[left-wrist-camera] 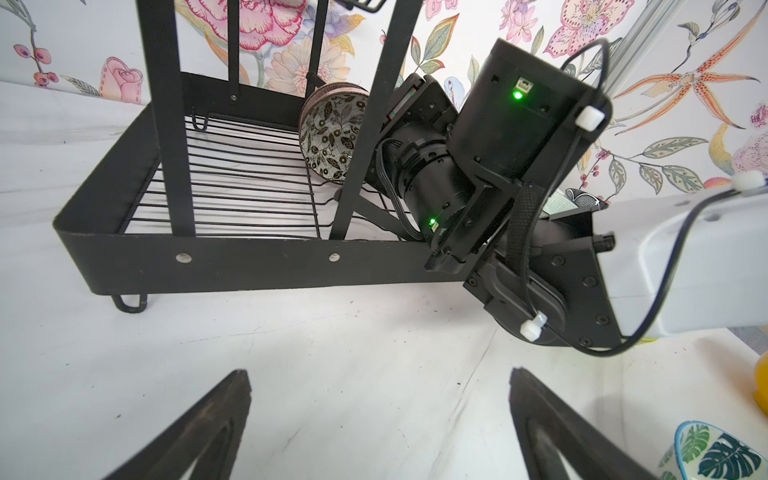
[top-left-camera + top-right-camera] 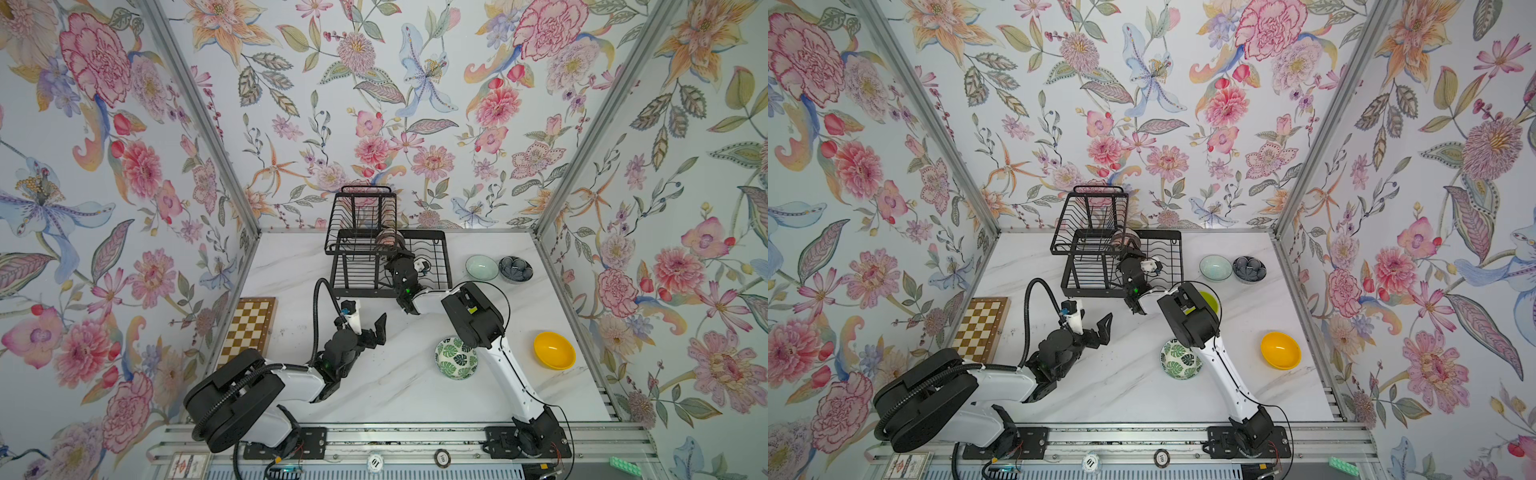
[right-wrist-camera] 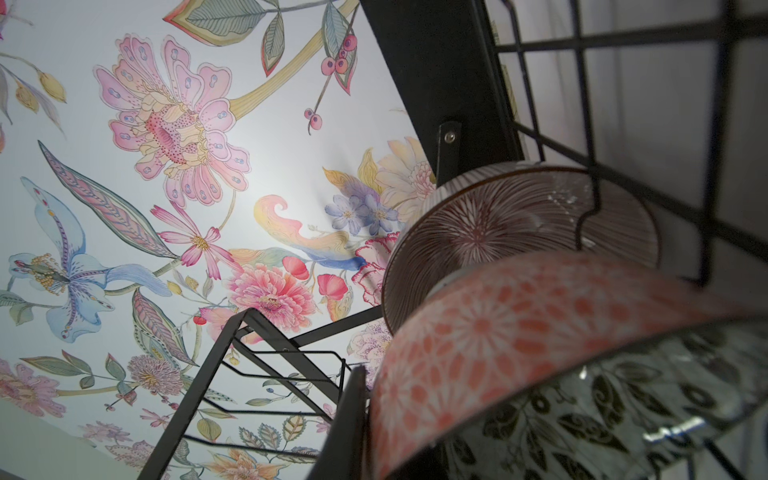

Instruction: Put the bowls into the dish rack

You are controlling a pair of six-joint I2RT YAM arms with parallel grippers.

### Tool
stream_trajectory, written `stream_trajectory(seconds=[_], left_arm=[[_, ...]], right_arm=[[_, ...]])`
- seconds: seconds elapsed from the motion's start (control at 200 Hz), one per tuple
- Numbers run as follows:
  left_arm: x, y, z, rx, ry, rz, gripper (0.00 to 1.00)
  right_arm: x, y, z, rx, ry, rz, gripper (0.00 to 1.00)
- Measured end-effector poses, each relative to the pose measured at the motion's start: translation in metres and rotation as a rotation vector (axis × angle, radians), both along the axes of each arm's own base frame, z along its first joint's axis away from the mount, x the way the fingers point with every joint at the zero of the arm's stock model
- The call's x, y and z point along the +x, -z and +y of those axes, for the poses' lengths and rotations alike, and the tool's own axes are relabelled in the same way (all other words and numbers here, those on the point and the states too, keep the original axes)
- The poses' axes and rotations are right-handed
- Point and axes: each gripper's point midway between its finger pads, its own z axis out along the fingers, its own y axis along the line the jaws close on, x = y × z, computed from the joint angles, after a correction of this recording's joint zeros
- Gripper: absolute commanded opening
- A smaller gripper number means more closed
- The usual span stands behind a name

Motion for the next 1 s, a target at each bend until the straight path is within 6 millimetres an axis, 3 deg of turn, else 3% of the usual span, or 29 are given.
stream_trajectory(seconds=[0.996], left_arm=[[-0.001, 0.0, 0.001, 0.006, 0.0, 0.007, 0.99]], right_arm=[[0.006, 0.012, 0.002, -0.111, -0.096, 0.123, 0.27]])
